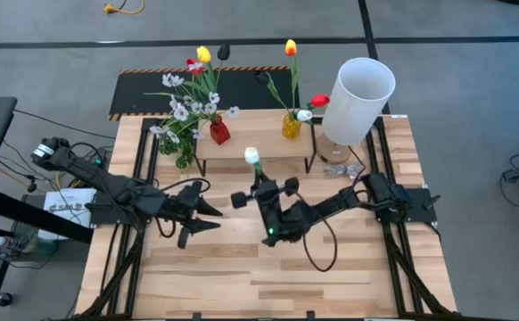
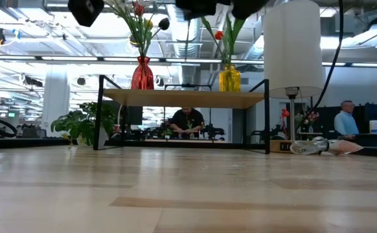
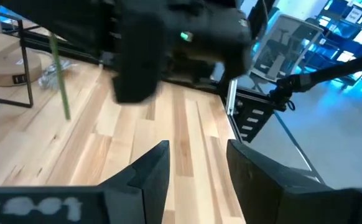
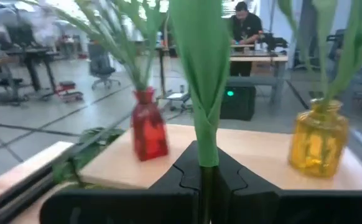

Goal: Pick and place flowers into a vace then onto a shelf
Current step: Put the white flower into the yellow vase on the shelf

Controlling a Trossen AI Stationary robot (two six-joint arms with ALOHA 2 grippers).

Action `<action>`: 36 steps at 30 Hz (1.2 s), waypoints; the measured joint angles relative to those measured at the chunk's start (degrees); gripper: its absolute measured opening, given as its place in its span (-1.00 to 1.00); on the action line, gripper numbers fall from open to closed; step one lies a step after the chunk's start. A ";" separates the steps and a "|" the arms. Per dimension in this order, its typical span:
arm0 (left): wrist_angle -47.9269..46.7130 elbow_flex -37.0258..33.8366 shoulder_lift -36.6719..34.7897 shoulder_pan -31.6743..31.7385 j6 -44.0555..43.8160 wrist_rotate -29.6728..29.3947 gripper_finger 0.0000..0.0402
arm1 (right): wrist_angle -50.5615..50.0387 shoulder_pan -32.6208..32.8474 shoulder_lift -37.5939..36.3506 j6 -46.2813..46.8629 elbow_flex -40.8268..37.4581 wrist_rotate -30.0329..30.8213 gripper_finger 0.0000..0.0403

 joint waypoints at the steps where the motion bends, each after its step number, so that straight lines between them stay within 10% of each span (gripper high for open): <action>1: -0.18 0.00 -0.26 -0.22 -0.02 -0.31 -0.26 | -0.19 -0.45 -0.95 -0.19 -0.93 0.20 -1.00; 17: -4.06 -0.07 -0.34 -2.32 2.00 -2.81 -0.26 | -0.04 -6.40 -16.95 -2.20 -17.80 0.17 -1.00; 36: -3.64 -0.07 -0.32 -2.28 2.60 -5.89 -0.26 | -1.46 -16.46 -18.75 -10.15 -12.63 -9.38 -1.00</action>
